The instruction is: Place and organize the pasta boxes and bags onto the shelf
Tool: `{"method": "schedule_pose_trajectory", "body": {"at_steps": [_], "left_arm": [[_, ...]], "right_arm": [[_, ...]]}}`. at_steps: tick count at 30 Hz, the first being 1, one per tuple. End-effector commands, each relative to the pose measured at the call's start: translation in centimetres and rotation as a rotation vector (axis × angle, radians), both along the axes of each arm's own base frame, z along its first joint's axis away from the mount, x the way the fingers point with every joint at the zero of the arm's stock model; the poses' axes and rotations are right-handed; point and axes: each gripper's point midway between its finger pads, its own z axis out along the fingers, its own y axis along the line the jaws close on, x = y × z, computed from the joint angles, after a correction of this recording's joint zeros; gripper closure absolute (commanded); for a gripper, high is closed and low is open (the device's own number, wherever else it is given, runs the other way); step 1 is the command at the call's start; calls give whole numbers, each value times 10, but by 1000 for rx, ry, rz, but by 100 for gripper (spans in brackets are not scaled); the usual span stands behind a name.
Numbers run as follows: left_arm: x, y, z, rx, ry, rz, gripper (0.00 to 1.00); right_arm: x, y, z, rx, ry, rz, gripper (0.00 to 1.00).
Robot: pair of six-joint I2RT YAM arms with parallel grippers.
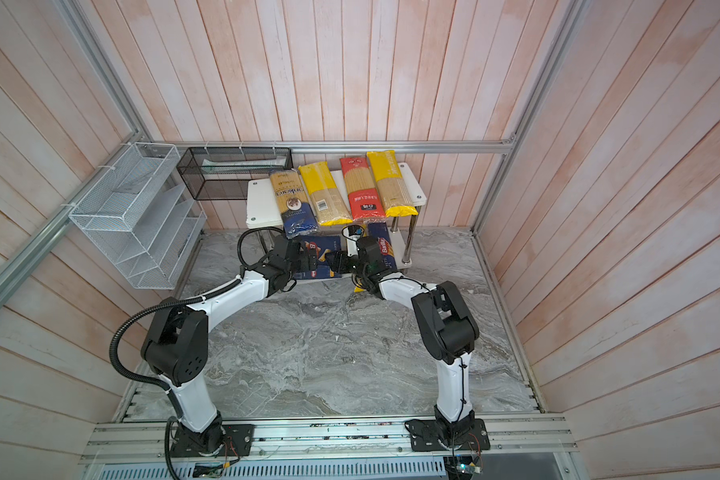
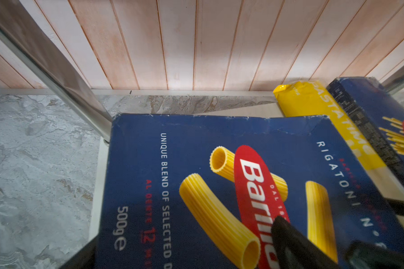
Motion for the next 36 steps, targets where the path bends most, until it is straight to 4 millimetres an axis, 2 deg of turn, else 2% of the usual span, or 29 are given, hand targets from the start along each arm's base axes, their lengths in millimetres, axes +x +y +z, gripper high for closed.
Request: {"method": "schedule_pose_trajectory", "body": {"at_steps": [1,8,13,20,27,31,36], "left_arm": [[1,-22,36,12,-77,-76,0],[-1,-15,37,46,-79,-52,0],[-5,2,43,118,-99,0,0],[-26,3,49,66,-99,-20,0],[-57,3,23,-10,-23,-46,0],[-79,3,11,-23,7,-56,0],[-110,17,-7,-44,67,-33,0]], "right_arm": [[-21,33,75,128,-181,129,38],[-19,25,85,118,-197,110,37],[-24,19,88,113,-205,99,36],[-39,15,96,121,-200,123,36],[-59,6,73,93,-140,133,35],[-75,-3,69,74,-136,123,35],[-100,-12,52,30,-106,128,35]]}}
